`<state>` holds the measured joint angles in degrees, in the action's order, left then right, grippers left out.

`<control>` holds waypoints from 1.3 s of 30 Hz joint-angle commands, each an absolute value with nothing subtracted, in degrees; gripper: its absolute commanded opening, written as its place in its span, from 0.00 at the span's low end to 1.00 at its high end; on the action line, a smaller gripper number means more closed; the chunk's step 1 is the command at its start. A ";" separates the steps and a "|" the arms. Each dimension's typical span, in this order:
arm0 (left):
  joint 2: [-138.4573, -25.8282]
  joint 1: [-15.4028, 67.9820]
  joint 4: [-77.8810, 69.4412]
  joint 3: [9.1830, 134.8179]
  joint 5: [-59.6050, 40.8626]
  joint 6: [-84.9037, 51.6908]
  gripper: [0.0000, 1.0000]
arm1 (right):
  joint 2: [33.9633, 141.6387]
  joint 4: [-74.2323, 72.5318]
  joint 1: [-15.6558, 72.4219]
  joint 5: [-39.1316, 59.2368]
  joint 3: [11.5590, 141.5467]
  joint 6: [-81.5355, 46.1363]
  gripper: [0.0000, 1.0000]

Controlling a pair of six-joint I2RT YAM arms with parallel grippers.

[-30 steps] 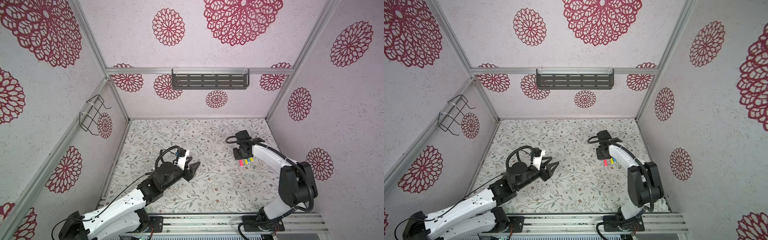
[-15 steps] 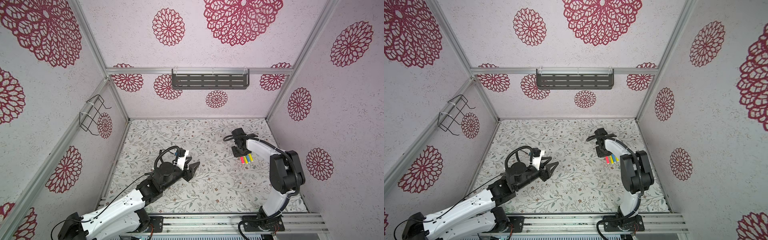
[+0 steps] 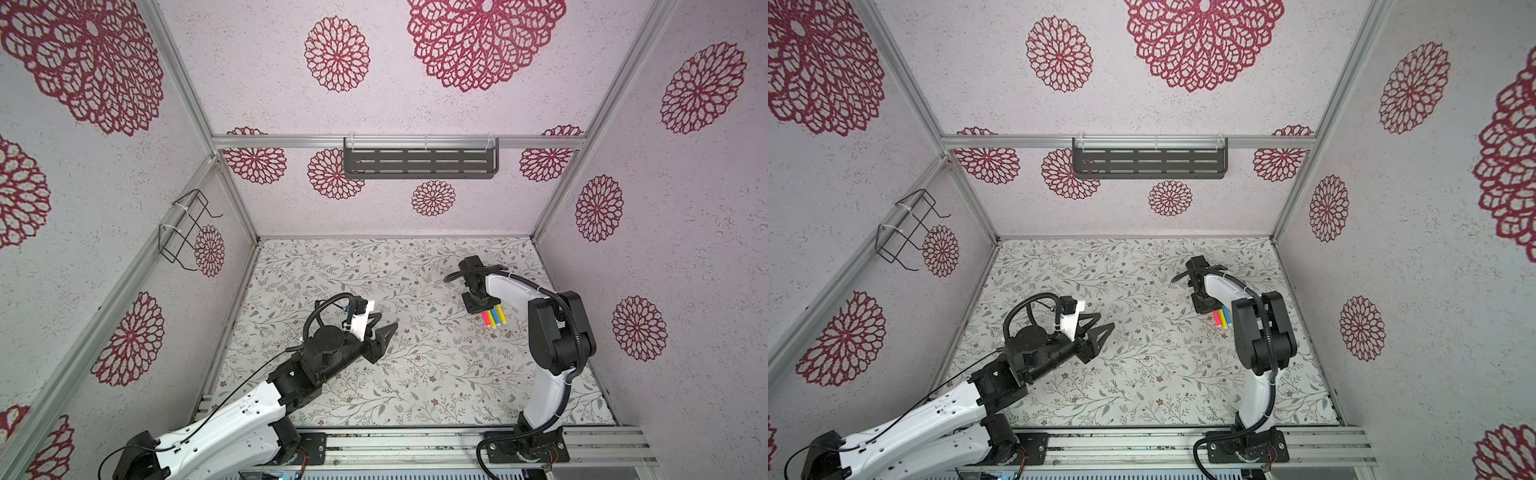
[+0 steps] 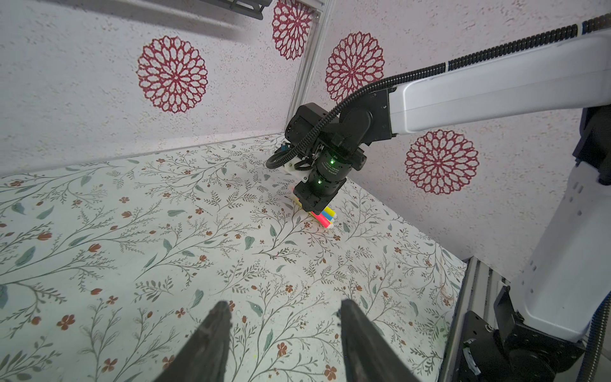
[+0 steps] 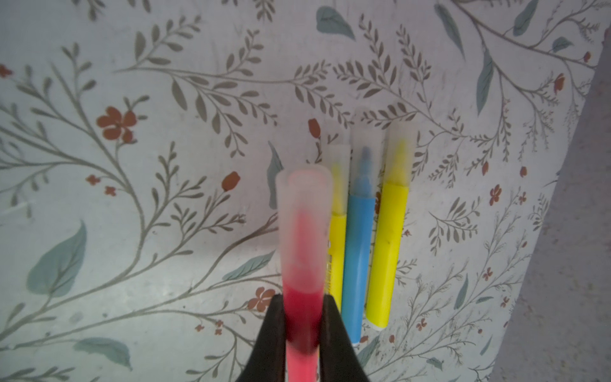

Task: Insert the pens into the pen caps
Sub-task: 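Lower the highlighter with the right gripper and lay it beside the markers, then open the right gripper and lift it away from the markers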

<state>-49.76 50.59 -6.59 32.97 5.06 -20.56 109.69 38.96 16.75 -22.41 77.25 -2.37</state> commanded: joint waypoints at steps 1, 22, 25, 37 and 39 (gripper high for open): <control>-48.54 51.33 -6.16 33.58 5.51 -20.19 0.56 | 110.23 40.34 16.26 -24.93 78.91 -1.32 0.00; -46.76 51.33 -5.72 32.70 5.80 -20.45 0.56 | 107.89 40.78 16.30 -24.83 79.91 -2.43 0.43; -46.64 51.33 -5.77 32.70 5.89 -20.41 0.55 | 105.70 40.54 16.33 -23.46 79.82 -2.72 0.43; -45.30 51.30 -3.21 33.70 17.08 -17.09 0.56 | 88.48 29.28 16.32 -6.99 73.09 -2.55 0.43; -45.12 51.29 -2.18 34.29 21.00 -16.62 0.56 | 85.43 27.03 16.34 -5.22 71.72 -2.71 0.43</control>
